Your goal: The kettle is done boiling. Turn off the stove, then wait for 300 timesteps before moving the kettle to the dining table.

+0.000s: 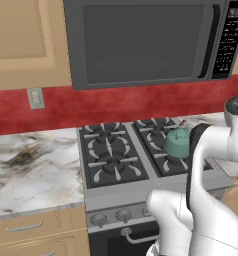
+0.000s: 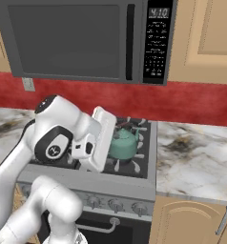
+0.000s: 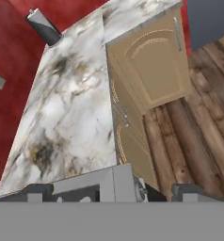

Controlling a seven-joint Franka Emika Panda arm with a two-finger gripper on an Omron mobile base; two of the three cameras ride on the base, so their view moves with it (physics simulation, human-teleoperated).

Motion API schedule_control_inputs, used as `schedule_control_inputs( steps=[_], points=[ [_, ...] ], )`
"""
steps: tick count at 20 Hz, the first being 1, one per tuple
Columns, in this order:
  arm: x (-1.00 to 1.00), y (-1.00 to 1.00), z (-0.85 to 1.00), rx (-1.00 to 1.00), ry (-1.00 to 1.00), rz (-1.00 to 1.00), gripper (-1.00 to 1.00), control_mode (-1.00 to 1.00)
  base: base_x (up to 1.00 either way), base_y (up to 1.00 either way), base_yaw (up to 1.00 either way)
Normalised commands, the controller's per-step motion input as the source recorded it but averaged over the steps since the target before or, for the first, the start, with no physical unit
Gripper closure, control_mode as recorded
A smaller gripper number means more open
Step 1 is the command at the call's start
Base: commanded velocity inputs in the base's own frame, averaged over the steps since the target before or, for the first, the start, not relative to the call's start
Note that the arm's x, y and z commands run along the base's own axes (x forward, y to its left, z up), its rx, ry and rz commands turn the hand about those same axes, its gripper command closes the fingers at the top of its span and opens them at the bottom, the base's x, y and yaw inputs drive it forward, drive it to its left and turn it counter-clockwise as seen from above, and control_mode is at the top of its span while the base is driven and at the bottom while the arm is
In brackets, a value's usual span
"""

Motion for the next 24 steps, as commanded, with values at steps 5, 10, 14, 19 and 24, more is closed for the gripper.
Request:
schedule_control_inputs(
  steps=[5, 10, 14, 19, 24],
  points=[
    [0.00, 0.01, 0.00, -0.02, 0.17, 0.00, -1.00, -1.00, 0.00, 0.00, 0.00],
    [0.01, -0.07, 0.00, 0.00, 0.01, 0.04, -1.00, -1.00, 0.00, 0.00, 0.00],
    [0.06, 0.00, 0.00, 0.00, 0.01, 0.14, -1.00, -1.00, 0.00, 0.00, 0.00],
    [0.00, 0.01, 0.00, 0.00, 0.00, 0.19, -1.00, -1.00, 0.00, 0.00, 0.00],
    [-0.01, 0.02, 0.00, 0.00, -0.01, 0.19, -1.00, -1.00, 0.00, 0.00, 0.00]
  ],
)
